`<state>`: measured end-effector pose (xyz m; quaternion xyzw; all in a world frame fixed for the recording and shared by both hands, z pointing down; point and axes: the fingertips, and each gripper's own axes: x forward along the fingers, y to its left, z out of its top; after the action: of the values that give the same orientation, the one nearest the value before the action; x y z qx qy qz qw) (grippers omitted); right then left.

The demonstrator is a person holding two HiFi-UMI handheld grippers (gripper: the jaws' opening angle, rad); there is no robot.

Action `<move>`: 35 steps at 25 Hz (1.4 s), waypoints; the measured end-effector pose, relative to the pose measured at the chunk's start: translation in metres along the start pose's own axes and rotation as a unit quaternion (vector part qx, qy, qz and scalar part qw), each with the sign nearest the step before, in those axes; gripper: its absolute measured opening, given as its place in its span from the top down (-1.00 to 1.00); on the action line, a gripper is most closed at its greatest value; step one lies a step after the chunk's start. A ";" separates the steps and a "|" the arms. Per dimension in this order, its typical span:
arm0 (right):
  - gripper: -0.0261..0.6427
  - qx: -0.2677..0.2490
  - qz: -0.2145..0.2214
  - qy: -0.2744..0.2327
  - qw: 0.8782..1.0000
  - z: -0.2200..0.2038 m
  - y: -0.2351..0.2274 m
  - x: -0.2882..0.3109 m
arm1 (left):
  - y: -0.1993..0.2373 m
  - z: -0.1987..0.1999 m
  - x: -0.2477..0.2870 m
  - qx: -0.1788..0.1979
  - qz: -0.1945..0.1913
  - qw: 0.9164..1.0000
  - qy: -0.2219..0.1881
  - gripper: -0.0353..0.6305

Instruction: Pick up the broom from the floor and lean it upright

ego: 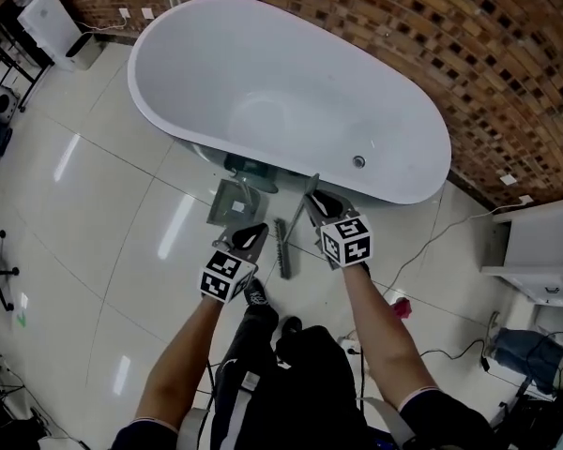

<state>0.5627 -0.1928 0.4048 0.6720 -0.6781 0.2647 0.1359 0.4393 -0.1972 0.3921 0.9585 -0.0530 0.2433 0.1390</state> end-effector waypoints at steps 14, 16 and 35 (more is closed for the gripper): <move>0.67 -0.011 0.039 0.045 0.998 0.039 -0.042 0.069 | 0.059 0.023 -0.006 -0.058 0.081 0.995 -0.006 0.89; 0.67 -0.016 0.054 0.050 0.997 0.043 -0.049 0.075 | 0.060 0.032 -0.005 -0.070 0.101 0.992 -0.012 0.89; 0.61 -0.027 0.134 0.067 0.988 0.056 -0.065 0.095 | 0.027 0.066 0.020 -0.128 0.166 0.978 -0.015 0.89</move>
<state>0.6301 -0.3002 0.4214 0.5520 -0.7582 0.3069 0.1624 0.4815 -0.2430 0.3527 0.9139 -0.2444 0.2400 0.2177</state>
